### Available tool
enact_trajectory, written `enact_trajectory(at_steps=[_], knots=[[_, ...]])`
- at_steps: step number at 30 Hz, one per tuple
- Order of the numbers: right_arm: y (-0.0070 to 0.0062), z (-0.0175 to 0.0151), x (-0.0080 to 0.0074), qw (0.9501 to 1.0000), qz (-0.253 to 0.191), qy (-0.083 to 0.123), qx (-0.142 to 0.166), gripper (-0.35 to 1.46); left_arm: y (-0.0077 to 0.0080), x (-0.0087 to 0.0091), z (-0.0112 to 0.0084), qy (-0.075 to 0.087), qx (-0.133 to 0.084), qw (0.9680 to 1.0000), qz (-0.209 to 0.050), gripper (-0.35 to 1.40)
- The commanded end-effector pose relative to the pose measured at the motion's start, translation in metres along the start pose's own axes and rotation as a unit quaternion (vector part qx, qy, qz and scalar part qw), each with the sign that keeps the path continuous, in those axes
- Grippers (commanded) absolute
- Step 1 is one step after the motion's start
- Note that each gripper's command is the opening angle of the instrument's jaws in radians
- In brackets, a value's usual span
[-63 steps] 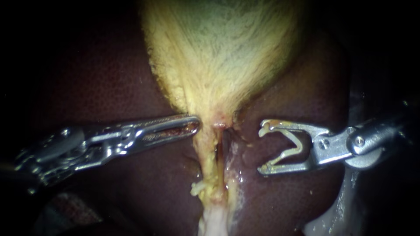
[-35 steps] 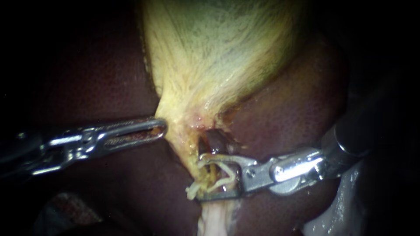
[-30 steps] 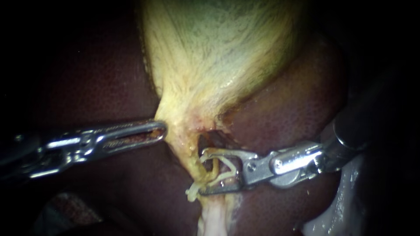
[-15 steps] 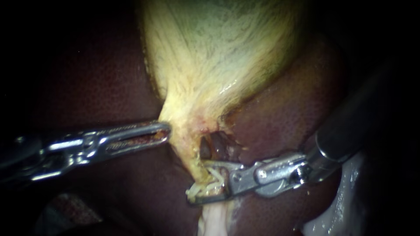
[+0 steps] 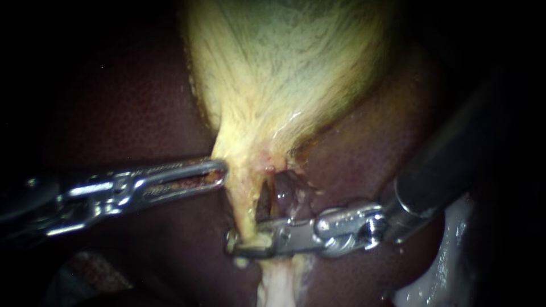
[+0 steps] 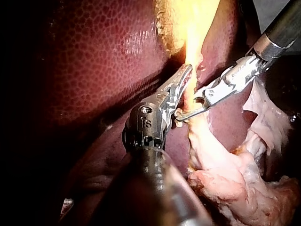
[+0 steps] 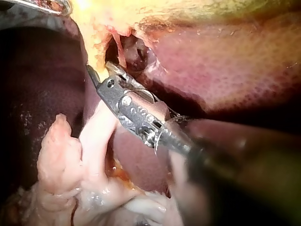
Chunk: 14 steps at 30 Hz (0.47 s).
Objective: Clipping second clip left tube
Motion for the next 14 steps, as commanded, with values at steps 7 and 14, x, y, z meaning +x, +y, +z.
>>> enact_trajectory(at_steps=[7,14], knots=[[0.0,0.0,-0.0003,1.0,0.008,-0.001,0.001,-0.35,0.0001,0.0,0.0001,0.0,0.0,1.0,0.0,-0.35],[-0.0001,0.0,-0.0003,1.0,0.008,-0.001,0.001,-0.35,0.0003,0.0,0.0003,0.0,0.0,1.0,0.0,-0.35]])
